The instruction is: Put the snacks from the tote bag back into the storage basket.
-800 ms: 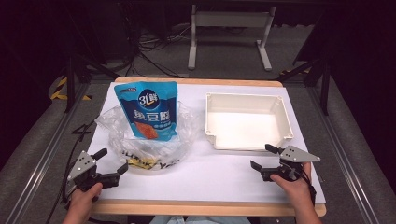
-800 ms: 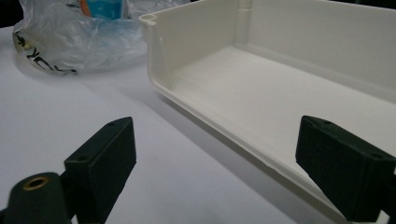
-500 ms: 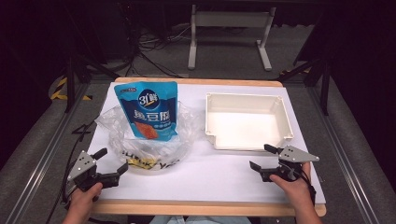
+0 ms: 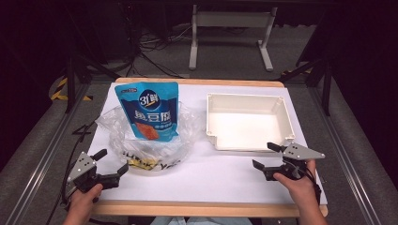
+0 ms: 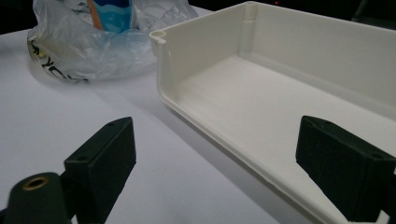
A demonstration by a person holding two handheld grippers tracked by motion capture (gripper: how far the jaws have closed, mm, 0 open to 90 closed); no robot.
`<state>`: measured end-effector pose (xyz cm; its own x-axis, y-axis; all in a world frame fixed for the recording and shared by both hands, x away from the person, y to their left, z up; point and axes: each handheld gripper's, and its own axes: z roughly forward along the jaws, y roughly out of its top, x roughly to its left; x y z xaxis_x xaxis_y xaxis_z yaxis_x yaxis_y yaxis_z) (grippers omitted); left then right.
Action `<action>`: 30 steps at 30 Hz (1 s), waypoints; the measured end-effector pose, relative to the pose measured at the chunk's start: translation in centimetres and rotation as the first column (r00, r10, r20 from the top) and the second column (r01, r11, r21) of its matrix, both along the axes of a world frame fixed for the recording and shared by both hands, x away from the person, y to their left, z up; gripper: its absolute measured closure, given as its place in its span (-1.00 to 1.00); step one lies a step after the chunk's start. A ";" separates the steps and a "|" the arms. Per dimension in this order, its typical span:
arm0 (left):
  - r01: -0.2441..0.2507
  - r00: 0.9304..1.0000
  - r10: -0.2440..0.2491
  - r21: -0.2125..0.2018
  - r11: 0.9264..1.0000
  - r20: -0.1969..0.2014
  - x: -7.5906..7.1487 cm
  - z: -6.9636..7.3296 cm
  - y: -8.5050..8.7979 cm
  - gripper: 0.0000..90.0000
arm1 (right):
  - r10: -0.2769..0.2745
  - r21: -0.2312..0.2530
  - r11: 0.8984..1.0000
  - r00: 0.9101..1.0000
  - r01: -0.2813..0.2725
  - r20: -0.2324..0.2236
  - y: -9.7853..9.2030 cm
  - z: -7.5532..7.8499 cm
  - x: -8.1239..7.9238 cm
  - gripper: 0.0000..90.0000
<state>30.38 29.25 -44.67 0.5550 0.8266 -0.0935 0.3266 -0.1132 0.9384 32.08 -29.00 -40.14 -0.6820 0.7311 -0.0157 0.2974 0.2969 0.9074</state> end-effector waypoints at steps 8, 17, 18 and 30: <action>-0.003 1.000 0.003 0.003 1.000 -0.002 0.0 -0.1 0.0 -0.95 | -0.014 -0.006 1.000 1.000 0.014 -0.018 0.3 2.0 -0.3 -0.72; -0.005 1.000 0.005 0.005 1.000 -0.003 0.0 -0.1 0.0 -0.95 | -0.002 -0.016 1.000 1.000 0.002 -0.010 0.5 3.6 -0.2 -0.75; -0.007 1.000 0.007 0.004 1.000 -0.004 0.0 -0.1 0.0 -0.95 | 0.000 -0.006 1.000 1.000 0.000 -0.011 0.5 3.7 -0.2 -0.76; -0.008 1.000 0.008 0.005 1.000 -0.006 0.1 -0.1 0.0 -0.95 | -0.002 0.024 1.000 0.999 0.001 0.034 0.7 5.5 0.2 -0.78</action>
